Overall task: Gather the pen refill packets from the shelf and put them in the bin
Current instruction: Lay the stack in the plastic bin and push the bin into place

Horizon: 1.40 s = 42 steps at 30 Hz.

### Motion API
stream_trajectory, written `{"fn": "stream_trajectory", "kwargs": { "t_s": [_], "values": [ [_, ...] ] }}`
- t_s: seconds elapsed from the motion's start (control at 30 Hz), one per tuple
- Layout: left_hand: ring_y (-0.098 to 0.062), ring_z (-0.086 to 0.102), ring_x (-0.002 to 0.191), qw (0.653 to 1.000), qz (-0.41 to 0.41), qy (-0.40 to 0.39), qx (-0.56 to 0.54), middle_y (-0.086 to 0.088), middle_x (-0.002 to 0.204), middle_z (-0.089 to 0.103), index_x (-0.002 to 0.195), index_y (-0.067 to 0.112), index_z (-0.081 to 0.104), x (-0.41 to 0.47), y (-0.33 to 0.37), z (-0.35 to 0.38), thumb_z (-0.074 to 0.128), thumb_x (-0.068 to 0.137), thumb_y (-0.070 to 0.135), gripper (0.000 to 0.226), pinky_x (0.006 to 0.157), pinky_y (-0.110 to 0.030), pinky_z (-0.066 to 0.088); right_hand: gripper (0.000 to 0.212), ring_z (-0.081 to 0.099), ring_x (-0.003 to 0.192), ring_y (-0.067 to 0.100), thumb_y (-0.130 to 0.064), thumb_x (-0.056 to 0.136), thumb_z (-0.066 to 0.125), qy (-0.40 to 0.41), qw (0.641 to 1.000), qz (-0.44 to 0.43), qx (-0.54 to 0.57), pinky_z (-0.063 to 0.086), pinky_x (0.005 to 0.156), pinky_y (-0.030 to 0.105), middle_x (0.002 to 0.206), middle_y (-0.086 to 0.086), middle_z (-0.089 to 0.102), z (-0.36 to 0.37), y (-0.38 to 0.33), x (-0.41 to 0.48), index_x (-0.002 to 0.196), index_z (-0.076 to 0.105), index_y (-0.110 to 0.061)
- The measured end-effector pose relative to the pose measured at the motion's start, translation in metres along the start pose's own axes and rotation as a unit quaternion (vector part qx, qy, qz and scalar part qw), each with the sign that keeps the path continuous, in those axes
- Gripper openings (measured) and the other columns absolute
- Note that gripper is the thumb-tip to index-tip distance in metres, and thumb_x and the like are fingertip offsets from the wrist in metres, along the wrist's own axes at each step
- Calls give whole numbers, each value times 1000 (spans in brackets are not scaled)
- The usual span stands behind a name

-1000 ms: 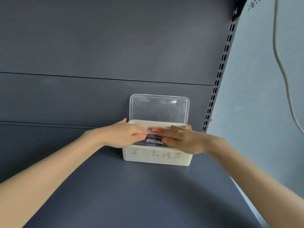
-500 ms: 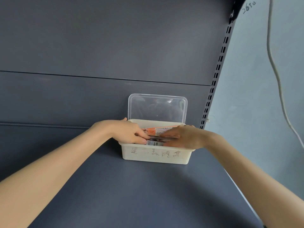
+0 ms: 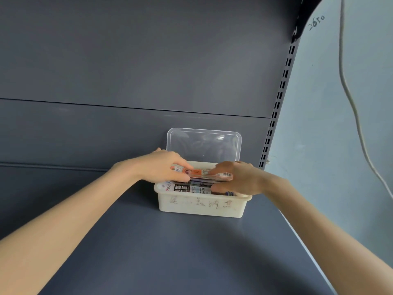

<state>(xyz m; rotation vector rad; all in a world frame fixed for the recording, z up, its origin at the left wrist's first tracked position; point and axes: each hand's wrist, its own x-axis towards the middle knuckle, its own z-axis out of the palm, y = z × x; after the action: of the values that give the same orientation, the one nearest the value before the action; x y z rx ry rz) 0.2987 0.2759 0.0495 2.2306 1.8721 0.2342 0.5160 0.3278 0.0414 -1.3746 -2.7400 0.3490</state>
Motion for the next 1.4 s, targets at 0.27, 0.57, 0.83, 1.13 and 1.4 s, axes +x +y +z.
{"fn": "stream_trajectory", "kwargs": {
  "t_s": [0.27, 0.57, 0.83, 1.13, 1.4],
  "values": [
    [-4, 52, 103, 986, 11, 141, -91, 16, 104, 59, 111, 24, 69, -3, 2, 5, 56, 91, 33, 26, 91, -24, 40, 44, 52, 123, 23, -38, 88, 62, 107, 991, -10, 82, 39, 95, 25, 135, -2, 57, 0, 10, 0, 129, 57, -22],
    [-26, 45, 128, 910, -191, 269, -251, -9, 145, 40, 142, 12, 30, 22, -16, 26, 46, 92, 46, 63, 104, -41, 37, 83, 34, 134, 31, -32, 87, 63, 247, 944, 80, 205, 32, 110, 41, 150, 12, 21, 15, 30, 12, 147, 13, -5],
    [-20, 56, 114, 841, -95, 314, -430, 5, 114, 59, 109, 26, 54, 11, -8, 19, 30, 94, 56, 41, 104, -42, 40, 61, 59, 94, 13, -41, 91, 55, 303, 875, 55, 375, 47, 82, 28, 124, 1, 53, 9, 21, 1, 141, 30, -16],
    [-11, 52, 121, 901, -57, 232, -361, 11, 125, 58, 116, 25, 55, -26, -13, 45, 44, 88, 58, 45, 98, -29, 42, 39, 52, 95, -2, -50, 92, 47, 262, 869, 75, 412, 39, 70, 15, 107, -7, 56, 35, 18, -39, 112, 50, -16],
    [-3, 18, 142, 959, -34, 185, -212, 7, 156, 23, 142, 16, 38, -33, -11, 57, 45, 97, 31, 48, 105, -15, 13, 49, 37, 128, 13, -36, 91, 57, 198, 940, 55, 272, 28, 97, 22, 130, -9, 35, 45, 20, -41, 133, 48, -12]
  ]
}}
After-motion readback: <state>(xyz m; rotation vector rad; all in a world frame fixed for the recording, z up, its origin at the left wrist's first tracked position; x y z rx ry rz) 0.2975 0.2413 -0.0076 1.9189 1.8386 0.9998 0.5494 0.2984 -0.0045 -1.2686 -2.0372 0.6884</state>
